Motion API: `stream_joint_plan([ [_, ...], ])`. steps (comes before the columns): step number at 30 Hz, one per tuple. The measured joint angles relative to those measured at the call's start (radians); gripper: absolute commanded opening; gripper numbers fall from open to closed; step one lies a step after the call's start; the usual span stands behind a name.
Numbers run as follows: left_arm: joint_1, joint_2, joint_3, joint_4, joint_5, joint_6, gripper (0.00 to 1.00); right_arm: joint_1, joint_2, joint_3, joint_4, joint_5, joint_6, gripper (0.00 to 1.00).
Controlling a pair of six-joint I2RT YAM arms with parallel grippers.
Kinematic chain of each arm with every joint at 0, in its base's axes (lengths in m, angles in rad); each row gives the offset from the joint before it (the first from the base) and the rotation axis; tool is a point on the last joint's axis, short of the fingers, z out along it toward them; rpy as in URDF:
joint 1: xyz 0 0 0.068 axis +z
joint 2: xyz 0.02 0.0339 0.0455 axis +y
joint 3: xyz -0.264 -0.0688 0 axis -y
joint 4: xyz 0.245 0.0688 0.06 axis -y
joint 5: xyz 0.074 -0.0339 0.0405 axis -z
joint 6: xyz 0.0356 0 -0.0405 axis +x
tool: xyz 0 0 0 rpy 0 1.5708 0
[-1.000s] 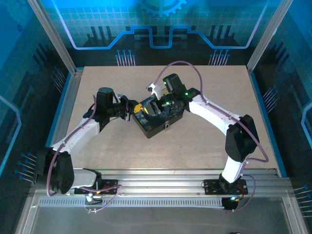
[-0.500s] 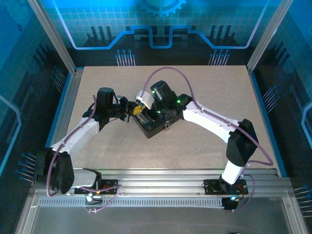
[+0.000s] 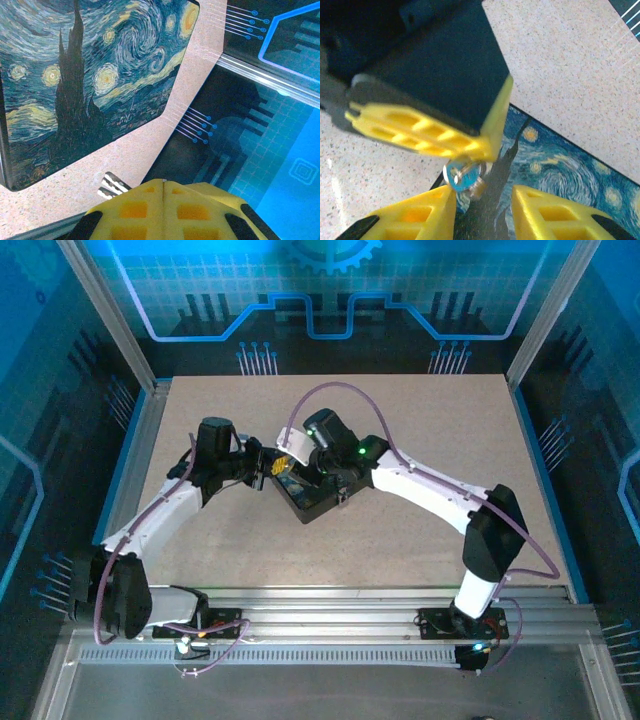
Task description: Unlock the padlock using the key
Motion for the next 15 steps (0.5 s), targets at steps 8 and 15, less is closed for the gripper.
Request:
stream_joint_plan([
  [8,0.0,-0.005,0.01,-0.042,-0.002,0.007,0.0,0.006,-0.101,-0.102,0.092,0.008,-0.104,0.31],
  [15,0.0,-0.006,0.017,-0.053,-0.002,0.009,0.0,0.037,-0.109,-0.124,0.159,0.011,-0.185,0.31],
])
